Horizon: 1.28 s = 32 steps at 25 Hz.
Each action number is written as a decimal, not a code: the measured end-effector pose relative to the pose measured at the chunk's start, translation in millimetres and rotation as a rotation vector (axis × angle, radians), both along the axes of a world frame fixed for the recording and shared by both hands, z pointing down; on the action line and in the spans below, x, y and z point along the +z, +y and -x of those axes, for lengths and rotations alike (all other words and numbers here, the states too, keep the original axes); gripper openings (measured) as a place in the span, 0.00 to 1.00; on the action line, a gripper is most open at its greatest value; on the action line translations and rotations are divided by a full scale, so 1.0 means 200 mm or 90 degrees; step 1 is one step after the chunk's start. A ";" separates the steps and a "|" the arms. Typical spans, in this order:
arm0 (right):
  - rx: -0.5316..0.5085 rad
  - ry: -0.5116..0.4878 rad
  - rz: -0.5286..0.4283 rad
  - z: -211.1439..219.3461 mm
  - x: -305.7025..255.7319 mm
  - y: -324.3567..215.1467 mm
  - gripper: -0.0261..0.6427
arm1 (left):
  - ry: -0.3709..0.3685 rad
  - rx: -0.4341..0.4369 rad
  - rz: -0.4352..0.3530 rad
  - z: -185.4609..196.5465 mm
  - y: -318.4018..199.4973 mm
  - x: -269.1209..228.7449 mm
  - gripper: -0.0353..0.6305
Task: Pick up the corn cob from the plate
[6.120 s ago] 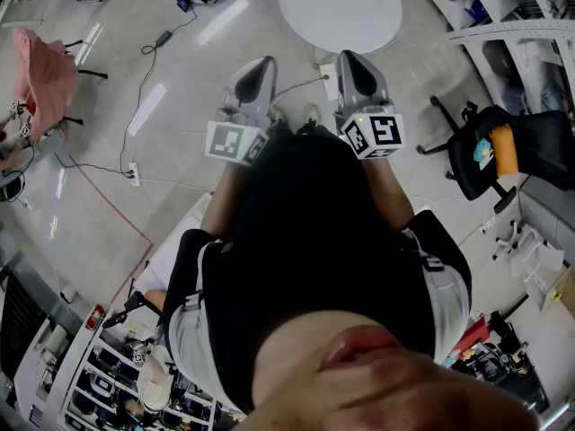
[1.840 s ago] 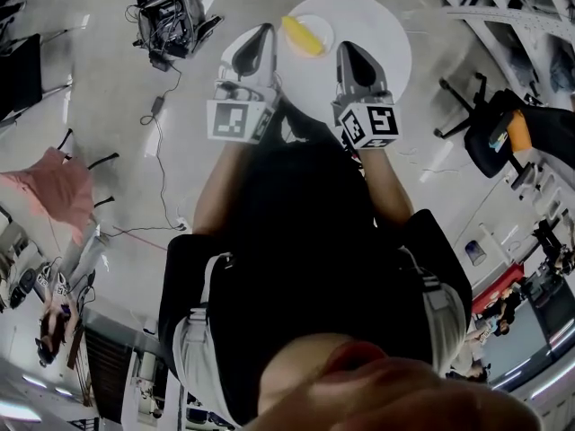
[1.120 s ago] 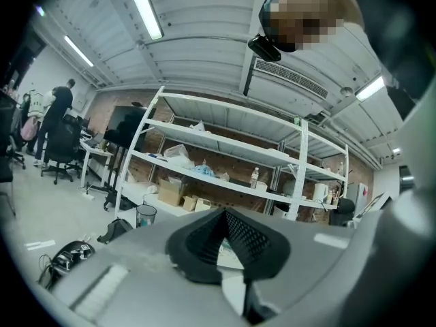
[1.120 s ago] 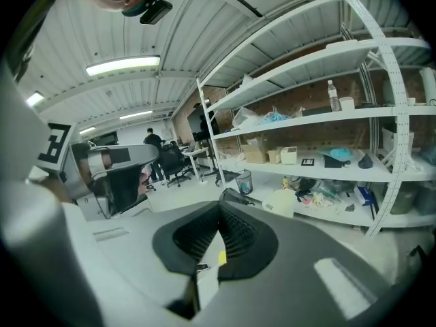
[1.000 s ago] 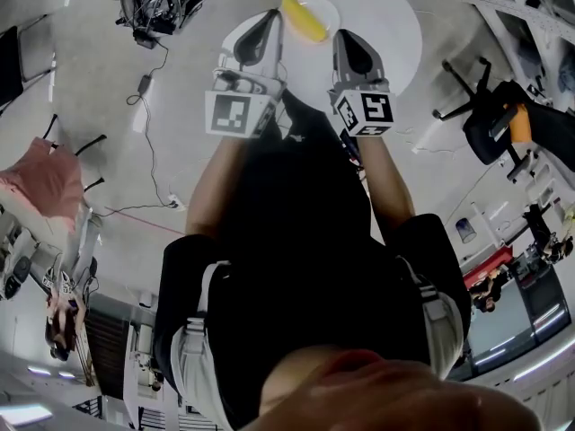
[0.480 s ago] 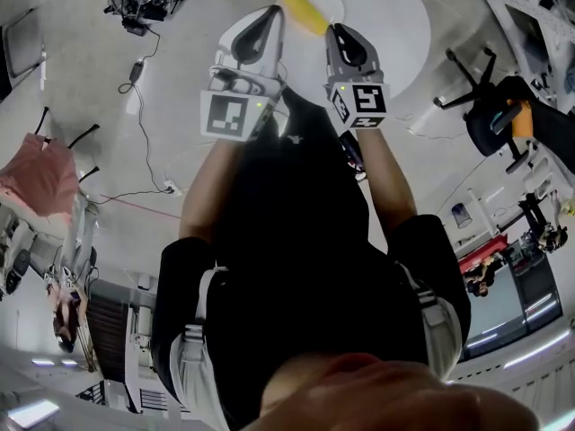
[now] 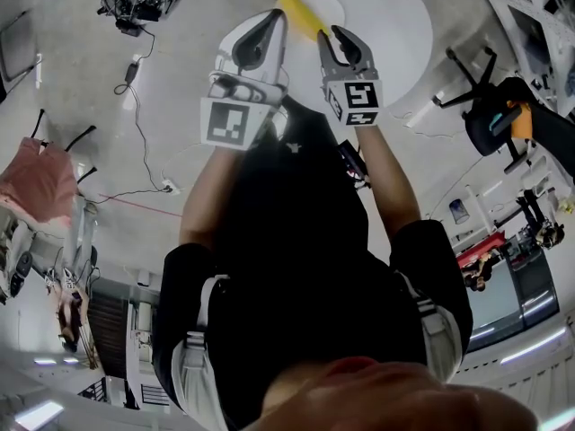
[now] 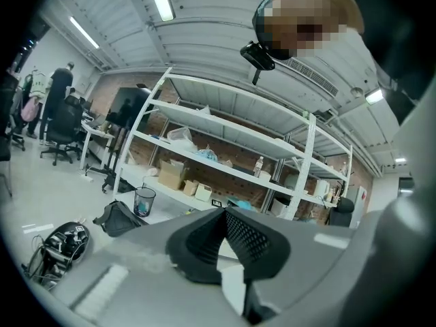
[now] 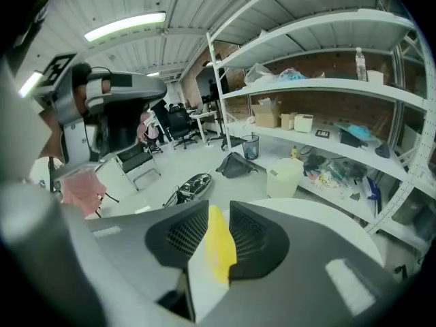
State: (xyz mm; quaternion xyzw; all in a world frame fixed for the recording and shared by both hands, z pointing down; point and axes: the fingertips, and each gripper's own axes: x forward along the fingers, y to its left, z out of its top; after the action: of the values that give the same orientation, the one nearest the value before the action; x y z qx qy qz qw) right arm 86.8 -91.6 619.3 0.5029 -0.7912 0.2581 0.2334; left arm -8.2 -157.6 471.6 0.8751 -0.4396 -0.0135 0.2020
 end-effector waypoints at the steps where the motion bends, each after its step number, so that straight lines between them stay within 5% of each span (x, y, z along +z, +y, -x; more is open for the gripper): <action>1: -0.006 0.003 0.006 0.00 0.03 0.00 0.20 | 0.000 0.000 0.001 0.00 -0.01 0.01 0.06; 32: -0.124 0.042 0.127 0.11 0.57 0.03 0.47 | 0.006 -0.011 0.043 0.03 -0.11 0.24 0.06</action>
State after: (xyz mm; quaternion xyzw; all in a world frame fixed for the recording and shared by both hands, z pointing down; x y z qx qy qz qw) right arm 64.2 -86.5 734.0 0.4061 -0.7987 0.2950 0.3319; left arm -14.8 -180.2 519.0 0.8638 -0.4466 -0.0045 0.2330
